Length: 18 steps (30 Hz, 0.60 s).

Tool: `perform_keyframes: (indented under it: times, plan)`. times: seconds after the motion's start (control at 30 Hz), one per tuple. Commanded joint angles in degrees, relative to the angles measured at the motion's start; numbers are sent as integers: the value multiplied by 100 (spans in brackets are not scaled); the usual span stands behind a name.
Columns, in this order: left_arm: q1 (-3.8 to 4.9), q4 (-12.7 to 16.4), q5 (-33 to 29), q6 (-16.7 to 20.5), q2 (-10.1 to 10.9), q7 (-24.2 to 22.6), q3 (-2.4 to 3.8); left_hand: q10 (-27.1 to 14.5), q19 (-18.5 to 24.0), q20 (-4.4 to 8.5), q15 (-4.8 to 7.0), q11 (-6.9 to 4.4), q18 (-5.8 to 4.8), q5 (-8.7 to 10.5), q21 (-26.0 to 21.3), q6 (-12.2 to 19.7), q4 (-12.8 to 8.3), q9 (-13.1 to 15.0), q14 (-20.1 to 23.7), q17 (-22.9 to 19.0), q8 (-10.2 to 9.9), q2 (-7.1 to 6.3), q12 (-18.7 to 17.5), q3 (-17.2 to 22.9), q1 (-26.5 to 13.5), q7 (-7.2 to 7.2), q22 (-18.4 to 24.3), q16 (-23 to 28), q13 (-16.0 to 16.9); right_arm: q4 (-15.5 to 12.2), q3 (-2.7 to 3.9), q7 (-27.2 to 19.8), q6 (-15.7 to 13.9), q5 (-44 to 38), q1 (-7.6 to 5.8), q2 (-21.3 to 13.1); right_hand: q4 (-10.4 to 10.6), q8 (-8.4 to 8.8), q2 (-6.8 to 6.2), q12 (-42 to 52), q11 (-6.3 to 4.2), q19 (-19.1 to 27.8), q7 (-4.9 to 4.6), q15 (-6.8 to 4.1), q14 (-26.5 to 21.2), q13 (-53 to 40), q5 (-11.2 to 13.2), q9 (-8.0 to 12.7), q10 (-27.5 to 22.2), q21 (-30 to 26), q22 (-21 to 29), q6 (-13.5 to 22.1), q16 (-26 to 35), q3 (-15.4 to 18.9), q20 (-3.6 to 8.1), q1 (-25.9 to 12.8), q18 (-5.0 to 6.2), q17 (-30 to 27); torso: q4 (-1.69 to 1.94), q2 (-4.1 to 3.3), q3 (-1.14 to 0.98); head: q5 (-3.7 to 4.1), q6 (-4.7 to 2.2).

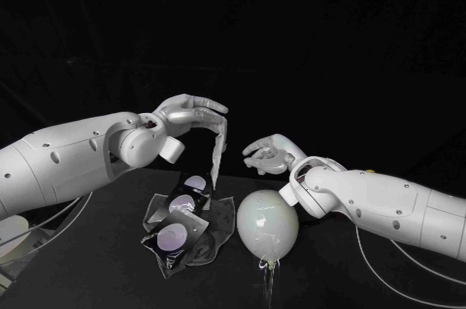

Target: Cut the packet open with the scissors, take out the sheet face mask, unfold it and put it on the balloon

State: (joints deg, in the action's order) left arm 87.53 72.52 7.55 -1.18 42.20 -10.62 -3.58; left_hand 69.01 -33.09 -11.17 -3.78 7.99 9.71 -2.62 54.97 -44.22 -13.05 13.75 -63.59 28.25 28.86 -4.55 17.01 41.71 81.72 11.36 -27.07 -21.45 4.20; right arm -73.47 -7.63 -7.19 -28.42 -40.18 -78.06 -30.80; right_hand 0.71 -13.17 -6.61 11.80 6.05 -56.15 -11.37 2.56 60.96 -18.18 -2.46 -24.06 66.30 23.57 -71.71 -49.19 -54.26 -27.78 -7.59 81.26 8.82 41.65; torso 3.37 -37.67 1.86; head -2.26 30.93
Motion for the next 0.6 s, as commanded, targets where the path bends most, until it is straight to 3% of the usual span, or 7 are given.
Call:
perform_keyframes:
  times: [0.03, 0.27, 0.4, 0.47, 0.6]
  plan:
    - [12, 28, -34, -43, -24, -33, 9, 168, -5, 38, 46, -125, 86, -18, 20, -23, -13, -5, -16, 4, -12, 1, 39, 0, 75, 10, -7, -31, 6, 24, 2, -138, -18, -429, -1, 30, -9, 58, -30, 63, 39, 35, 2, 2, -28, -28, -30, 28, 9, -45, 13, 64, -57, 55, -7, -59, 53, 7, 3, -4, 0, -7, 8]
    - [12, 39, -34, -45, -16, -24, 9, 175, -3, 42, 47, -125, 83, -18, 25, -29, -17, -9, -16, 11, -14, -6, 32, 5, 75, 11, -9, -34, 6, 85, 2, -306, -437, -930, -1, 80, -57, 134, -64, 445, -11, -98, 40, -44, 121, -233, -30, 106, 89, -2, 12, 41, -353, 151, -37, -64, 122, 103, 2, -7, 3, -7, 5]
    - [12, 44, -34, -52, -15, -20, 9, 175, -3, 42, 47, -125, 83, -18, 25, -29, -17, -9, -16, 11, -14, -6, 32, 5, 75, 11, -9, -34, 6, 76, 2, -573, -893, -1053, 0, 90, -85, 116, -22, 1118, -107, -376, 150, -145, 919, -673, -31, 171, 121, 221, -133, -214, -1418, 134, 13, -63, 161, 1174, 1, -4, 3, -1, 8]
    - [13, 49, -34, -58, -20, -17, 9, 175, -3, 42, 47, -125, 83, -18, 25, -29, -17, -9, -16, 11, -14, -6, 32, 5, 75, 11, -9, -34, 6, 76, 2, -687, -1067, -1084, 0, 95, -92, 116, -15, 1324, -141, -434, 169, -163, 1105, -819, -21, 195, 93, 288, -190, -281, -1672, 101, 36, -65, 162, 1459, 2, -3, 3, -4, 10]
    - [13, 74, -33, -80, -30, -9, 9, 175, -3, 42, 47, -125, 83, -18, 25, -29, -17, -9, -16, 11, -14, -6, 32, 5, 75, 11, -9, -34, 6, 86, 3, -860, -1319, -1220, 1, 120, -111, 113, -5, 1834, -198, -1047, 238, -219, 1635, -1177, -15, 243, 119, 1482, -591, -436, -2312, 16, 92, -77, -7, 2286, 4, -1, 2, -3, 6]
